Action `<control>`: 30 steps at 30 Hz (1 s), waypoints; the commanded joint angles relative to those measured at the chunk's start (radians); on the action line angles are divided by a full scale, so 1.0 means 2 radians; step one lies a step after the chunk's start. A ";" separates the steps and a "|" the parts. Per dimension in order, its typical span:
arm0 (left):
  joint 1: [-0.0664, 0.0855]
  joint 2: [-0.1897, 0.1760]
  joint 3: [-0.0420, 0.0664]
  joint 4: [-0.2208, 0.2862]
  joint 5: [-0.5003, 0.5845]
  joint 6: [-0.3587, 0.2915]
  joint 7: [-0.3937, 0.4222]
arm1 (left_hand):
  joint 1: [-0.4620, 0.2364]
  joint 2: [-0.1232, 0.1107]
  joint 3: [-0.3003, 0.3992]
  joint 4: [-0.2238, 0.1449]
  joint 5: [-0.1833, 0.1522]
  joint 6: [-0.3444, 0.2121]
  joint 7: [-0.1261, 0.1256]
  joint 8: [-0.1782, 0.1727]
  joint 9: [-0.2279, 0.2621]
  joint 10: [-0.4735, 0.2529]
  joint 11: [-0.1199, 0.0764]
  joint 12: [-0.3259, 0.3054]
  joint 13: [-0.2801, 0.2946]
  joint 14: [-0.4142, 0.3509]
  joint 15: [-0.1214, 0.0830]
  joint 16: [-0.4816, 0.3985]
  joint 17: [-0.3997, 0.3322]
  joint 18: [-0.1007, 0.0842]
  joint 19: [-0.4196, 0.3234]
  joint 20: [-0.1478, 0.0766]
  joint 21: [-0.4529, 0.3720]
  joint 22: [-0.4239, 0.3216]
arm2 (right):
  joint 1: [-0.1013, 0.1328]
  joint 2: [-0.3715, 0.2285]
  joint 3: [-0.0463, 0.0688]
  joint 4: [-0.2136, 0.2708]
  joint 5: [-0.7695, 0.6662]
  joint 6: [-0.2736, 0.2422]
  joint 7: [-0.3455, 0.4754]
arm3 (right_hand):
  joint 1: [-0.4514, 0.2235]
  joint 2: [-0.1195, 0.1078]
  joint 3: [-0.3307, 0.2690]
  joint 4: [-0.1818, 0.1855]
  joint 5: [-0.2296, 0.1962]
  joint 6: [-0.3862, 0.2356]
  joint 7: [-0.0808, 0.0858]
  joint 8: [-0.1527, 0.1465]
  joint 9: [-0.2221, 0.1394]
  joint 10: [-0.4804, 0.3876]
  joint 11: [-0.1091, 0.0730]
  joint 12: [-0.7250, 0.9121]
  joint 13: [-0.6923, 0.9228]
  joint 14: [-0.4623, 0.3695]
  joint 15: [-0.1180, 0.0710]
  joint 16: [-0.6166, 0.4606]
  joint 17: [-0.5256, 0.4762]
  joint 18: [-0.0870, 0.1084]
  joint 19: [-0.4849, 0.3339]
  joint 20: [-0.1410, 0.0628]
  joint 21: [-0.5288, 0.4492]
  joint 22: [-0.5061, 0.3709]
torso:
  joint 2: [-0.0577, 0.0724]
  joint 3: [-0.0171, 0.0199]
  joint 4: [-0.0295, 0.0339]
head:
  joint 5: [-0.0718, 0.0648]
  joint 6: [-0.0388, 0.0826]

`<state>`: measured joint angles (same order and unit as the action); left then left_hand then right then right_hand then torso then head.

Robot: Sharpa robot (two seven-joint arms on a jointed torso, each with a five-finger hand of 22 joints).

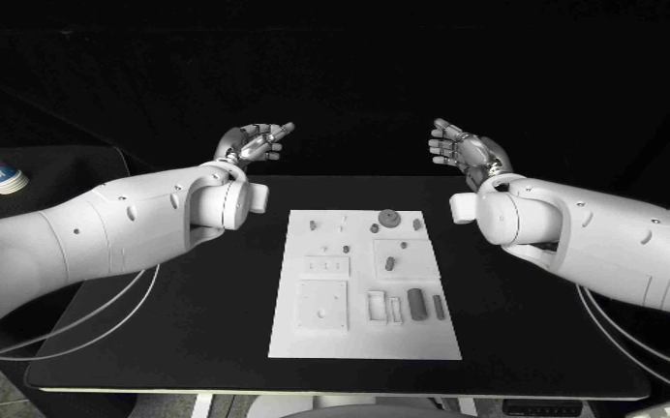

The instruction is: Assemble the parts on the task board

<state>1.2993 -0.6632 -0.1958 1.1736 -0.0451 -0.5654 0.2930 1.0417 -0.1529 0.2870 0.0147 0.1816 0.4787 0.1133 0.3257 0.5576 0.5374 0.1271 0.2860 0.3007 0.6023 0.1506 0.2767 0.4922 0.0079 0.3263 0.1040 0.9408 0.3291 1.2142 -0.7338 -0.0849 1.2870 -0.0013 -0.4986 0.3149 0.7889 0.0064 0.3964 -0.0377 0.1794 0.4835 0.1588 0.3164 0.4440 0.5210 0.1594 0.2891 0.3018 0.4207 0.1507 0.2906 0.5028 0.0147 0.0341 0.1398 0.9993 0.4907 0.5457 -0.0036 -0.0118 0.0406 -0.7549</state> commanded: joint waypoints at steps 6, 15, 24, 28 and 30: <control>0.025 0.014 -0.017 -0.041 -0.031 0.086 -0.075 | 0.009 0.015 0.001 0.002 0.002 0.033 0.013 0.024 0.014 0.027 0.009 0.015 0.008 0.045 0.004 0.023 0.009 -0.003 0.022 -0.007 0.029 0.013 | 0.029 0.010 -0.014 -0.053 -0.016 0.161 -0.098 | 0.049 0.011 0.014 -0.034 0.002 0.032 0.003 0.028 0.019 0.039 0.003 0.021 0.011 0.039 0.002 0.024 0.012 -0.007 0.011 0.000 0.015 0.019 | 0.000 -0.0002 -0.0004 | 0.001 -0.001; 0.023 0.011 -0.018 -0.044 -0.050 0.123 -0.068 | 0.048 0.033 0.017 -0.021 0.003 0.145 0.021 0.058 0.027 0.178 0.013 0.038 0.016 0.182 -0.004 0.059 0.033 0.024 0.126 -0.029 0.077 0.020 | 0.033 0.027 -0.017 -0.122 -0.261 0.137 -0.091 | 0.107 -0.022 0.022 -0.042 0.002 0.071 0.004 0.047 0.034 0.096 0.004 0.033 0.015 0.096 0.004 0.043 0.023 -0.007 0.036 -0.006 0.054 0.040 | 0.000 -0.0001 -0.0017 | 0.001 0.016; 0.019 0.000 -0.018 -0.029 -0.079 0.143 -0.064 | 0.076 0.047 0.059 -0.047 0.002 0.262 0.012 0.086 0.038 0.351 -0.010 0.068 0.032 0.320 -0.036 0.103 0.087 0.056 0.250 -0.042 0.128 0.026 | 0.027 0.040 -0.017 -0.145 -0.421 0.142 -0.089 | 0.146 -0.048 0.029 -0.040 0.002 0.125 0.004 0.061 0.047 0.203 -0.001 0.056 0.022 0.201 -0.003 0.078 0.042 -0.005 0.110 -0.021 0.097 0.048 | 0.000 -0.0001 -0.0024 | -0.001 0.021; 0.013 -0.008 -0.018 -0.017 -0.095 0.151 -0.050 | 0.084 0.049 0.066 -0.054 0.002 0.284 0.008 0.094 0.045 0.377 -0.017 0.074 0.037 0.343 -0.045 0.113 0.101 0.062 0.272 -0.045 0.141 0.028 | 0.024 0.048 -0.016 -0.149 -0.484 0.145 -0.093 | 0.160 -0.057 0.030 -0.041 0.002 0.143 0.003 0.060 0.049 0.257 -0.008 0.072 0.027 0.250 -0.010 0.096 0.053 0.005 0.152 -0.026 0.107 0.044 | 0.003 0.0006 -0.0017 | -0.004 0.023; 0.011 -0.012 -0.018 -0.006 -0.105 0.155 -0.039 | 0.090 0.050 0.070 -0.059 0.002 0.294 0.006 0.098 0.048 0.390 -0.021 0.077 0.039 0.354 -0.049 0.117 0.109 0.065 0.282 -0.047 0.148 0.030 | 0.023 0.052 -0.016 -0.150 -0.519 0.146 -0.096 | 0.165 -0.059 0.029 -0.042 0.002 0.148 0.003 0.057 0.050 0.279 -0.012 0.080 0.030 0.270 -0.014 0.104 0.059 0.010 0.170 -0.028 0.110 0.041 | 0.005 0.0011 -0.0019 | -0.006 0.025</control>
<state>1.3228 -0.6853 -0.2326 1.1472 -0.1971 -0.3024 0.1665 1.2135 -0.0550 0.4209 -0.1002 0.1811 1.0584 0.1260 0.5191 0.6507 1.3098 0.0856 0.4366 0.3787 1.3047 0.0532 0.5066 0.7076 0.1192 0.8861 0.0111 1.2310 0.3875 1.2625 -0.6350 -0.1181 0.9878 -0.8357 -0.2271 0.1295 1.1129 -0.1123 0.4503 -0.1202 0.1792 0.7779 0.1646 0.4349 0.5422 1.0795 0.1359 0.4502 0.3636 0.9609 0.1247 0.5000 0.6220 0.0214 0.3752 0.0838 1.2187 0.5735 0.5497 -0.0034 -0.0157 0.0329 -0.7084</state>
